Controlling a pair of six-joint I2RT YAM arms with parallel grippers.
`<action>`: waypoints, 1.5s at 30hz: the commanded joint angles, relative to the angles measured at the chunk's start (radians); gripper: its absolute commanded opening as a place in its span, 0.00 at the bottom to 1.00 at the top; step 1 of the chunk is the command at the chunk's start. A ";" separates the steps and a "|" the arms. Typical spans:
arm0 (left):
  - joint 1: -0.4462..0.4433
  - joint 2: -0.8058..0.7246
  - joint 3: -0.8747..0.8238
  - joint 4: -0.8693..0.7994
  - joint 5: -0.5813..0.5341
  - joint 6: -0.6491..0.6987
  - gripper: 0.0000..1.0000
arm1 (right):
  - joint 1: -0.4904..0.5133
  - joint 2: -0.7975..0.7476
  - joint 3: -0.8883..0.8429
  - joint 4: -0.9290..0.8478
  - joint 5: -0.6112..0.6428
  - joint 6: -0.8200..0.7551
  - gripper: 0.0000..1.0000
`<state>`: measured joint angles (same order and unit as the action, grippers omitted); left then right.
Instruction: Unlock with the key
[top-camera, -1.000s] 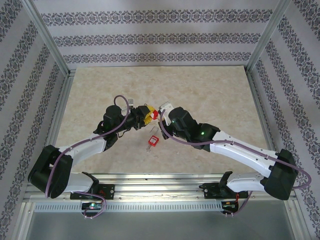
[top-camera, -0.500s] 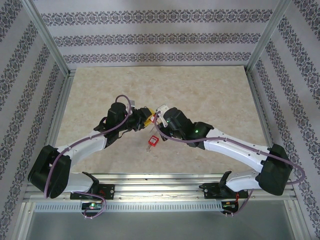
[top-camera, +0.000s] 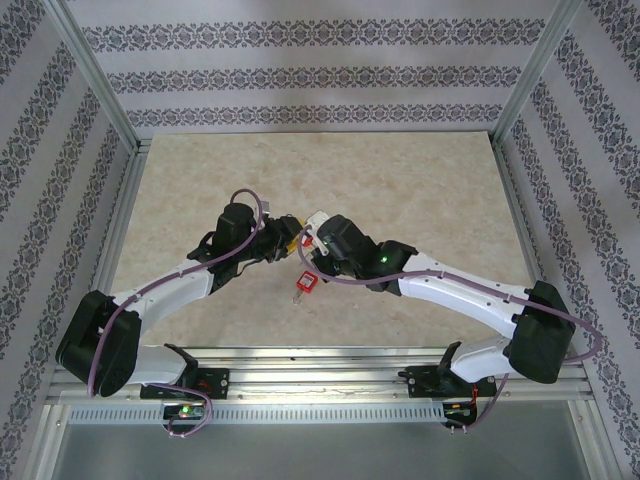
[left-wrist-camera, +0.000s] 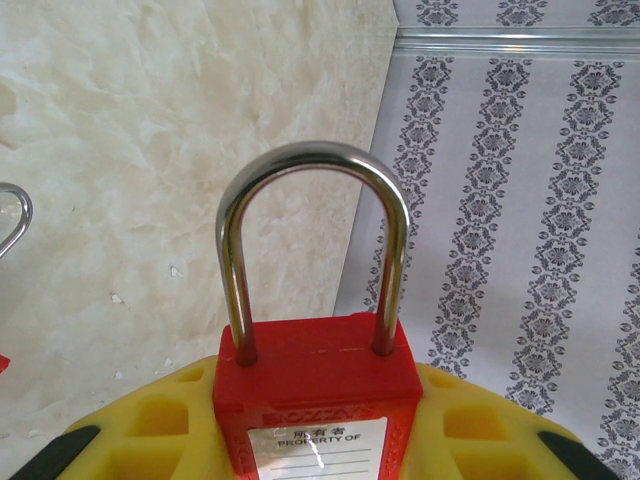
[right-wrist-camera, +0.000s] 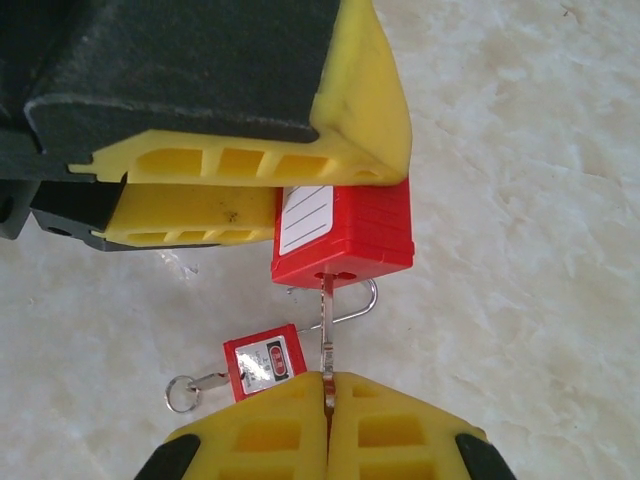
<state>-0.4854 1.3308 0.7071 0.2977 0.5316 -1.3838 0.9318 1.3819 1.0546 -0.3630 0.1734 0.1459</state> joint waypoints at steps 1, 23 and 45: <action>-0.056 -0.010 -0.003 0.079 0.099 -0.006 0.00 | -0.037 -0.006 0.002 0.145 -0.072 0.047 0.00; -0.059 -0.020 -0.035 0.124 0.108 -0.011 0.00 | -0.210 -0.054 -0.103 0.315 -0.321 0.222 0.00; -0.051 0.006 -0.073 0.455 0.080 0.005 0.00 | -0.382 -0.063 -0.245 0.664 -0.627 0.485 0.00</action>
<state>-0.5152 1.3495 0.6422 0.5457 0.4854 -1.3983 0.6205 1.3411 0.8242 0.1192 -0.4339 0.5076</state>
